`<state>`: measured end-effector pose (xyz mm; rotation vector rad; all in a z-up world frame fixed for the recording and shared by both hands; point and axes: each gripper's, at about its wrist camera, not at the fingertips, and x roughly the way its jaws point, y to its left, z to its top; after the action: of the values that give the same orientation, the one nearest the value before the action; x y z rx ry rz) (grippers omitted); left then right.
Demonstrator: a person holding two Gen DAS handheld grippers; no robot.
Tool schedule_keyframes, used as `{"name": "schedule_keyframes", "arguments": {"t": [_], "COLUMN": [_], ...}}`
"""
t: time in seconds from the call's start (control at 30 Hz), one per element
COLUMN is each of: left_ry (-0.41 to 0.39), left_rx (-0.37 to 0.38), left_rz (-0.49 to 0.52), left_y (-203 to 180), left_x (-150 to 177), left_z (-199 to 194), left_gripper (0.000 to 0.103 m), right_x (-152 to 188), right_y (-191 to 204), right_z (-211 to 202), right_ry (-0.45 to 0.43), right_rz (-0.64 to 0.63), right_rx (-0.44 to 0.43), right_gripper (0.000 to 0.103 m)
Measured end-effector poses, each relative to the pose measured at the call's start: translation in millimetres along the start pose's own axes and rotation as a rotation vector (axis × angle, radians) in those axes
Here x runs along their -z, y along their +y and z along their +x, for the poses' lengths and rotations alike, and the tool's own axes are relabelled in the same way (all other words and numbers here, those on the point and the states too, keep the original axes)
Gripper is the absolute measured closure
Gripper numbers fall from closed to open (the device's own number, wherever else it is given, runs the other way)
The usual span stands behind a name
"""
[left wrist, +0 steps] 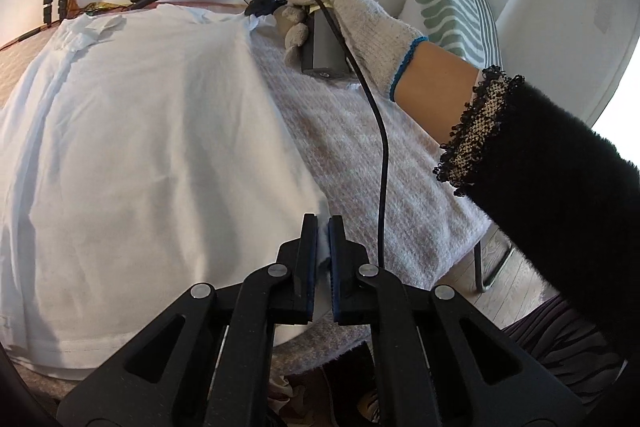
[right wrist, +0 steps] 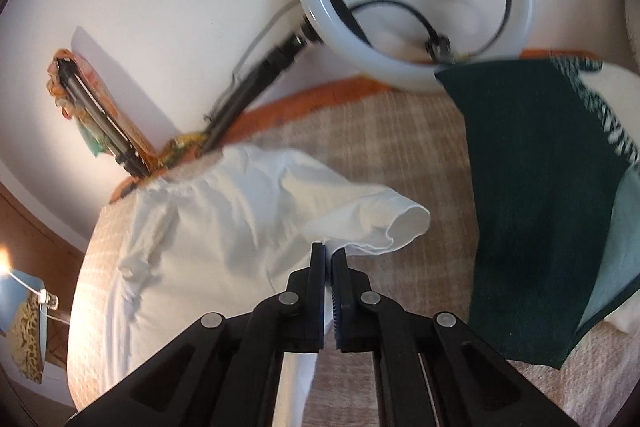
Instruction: Fold small clothes
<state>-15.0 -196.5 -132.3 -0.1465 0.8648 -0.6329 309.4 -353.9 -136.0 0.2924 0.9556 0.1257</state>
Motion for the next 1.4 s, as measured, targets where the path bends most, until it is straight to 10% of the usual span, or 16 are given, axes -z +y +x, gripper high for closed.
{"name": "schedule_keyframes", "arguments": {"t": [0.87, 0.93, 1.03, 1.2, 1.4], "left_ry": [-0.029, -0.027, -0.021, -0.038, -0.057], "left_rx": [-0.140, -0.152, -0.153, -0.140, -0.157], "left_rz": [-0.247, -0.244, -0.247, -0.218, -0.177], "left_y": [94.2, 95.6, 98.0, 95.4, 104.7], "left_x": [34.3, 33.9, 32.1, 32.7, 24.3], "left_z": [-64.9, -65.1, -67.0, -84.2, -114.6], "left_gripper": [0.099, 0.100, 0.099, 0.078, 0.078], "right_x": [35.8, 38.4, 36.4, 18.0, -0.7], "right_y": [200.7, 201.6, 195.7, 160.8, 106.8], "right_z": [70.4, 77.5, 77.6, 38.2, 20.2], "right_ry": [0.090, 0.113, 0.159, 0.092, 0.026], "right_rz": [-0.338, -0.329, -0.291, -0.160, -0.055], "right_rx": [-0.051, -0.071, -0.173, -0.387, -0.248], "right_gripper": [0.102, 0.094, 0.051, 0.052, 0.052]}}
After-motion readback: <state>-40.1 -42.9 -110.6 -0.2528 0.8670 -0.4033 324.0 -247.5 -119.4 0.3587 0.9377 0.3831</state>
